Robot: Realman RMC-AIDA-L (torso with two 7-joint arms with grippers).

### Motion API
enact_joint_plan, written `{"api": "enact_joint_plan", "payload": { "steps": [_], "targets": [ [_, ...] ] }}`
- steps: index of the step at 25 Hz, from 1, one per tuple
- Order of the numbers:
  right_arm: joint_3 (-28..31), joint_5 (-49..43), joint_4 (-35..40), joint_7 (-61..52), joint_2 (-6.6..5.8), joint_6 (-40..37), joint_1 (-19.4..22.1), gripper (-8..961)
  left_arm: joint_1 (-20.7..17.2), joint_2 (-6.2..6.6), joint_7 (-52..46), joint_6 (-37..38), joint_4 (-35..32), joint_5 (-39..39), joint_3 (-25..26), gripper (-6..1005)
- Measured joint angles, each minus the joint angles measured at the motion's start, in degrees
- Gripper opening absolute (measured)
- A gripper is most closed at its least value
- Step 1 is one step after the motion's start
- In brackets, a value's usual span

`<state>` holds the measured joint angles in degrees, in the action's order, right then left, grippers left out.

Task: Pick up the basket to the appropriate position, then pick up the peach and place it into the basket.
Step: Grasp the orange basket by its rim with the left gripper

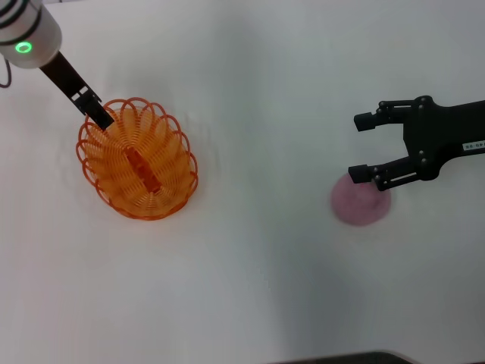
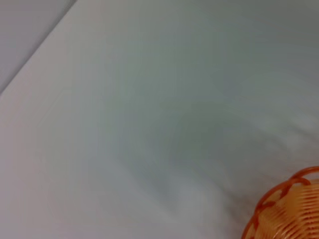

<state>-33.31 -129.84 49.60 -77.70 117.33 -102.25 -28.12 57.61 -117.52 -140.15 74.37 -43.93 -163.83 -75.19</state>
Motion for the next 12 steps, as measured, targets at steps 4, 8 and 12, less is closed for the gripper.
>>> {"api": "enact_joint_plan", "payload": {
  "steps": [4, 8, 12],
  "targets": [
    [0.0, 0.08, -0.29, -0.05, 0.0, 0.08, 0.0, 943, 0.21, -0.21, -1.88, -1.95, 1.07, -0.03, -2.12, 802],
    [0.0, 0.01, -0.35, -0.13, 0.0, 0.41, 0.0, 943, 0.26, -0.36, -2.14, -2.17, 1.19, -0.02, -2.48, 797],
    [0.13, -0.02, -0.38, -0.14, 0.0, 0.43, 0.0, 943, 0.25, -0.81, -2.02, -2.18, 1.22, 0.0, -2.59, 789]
  ]
}}
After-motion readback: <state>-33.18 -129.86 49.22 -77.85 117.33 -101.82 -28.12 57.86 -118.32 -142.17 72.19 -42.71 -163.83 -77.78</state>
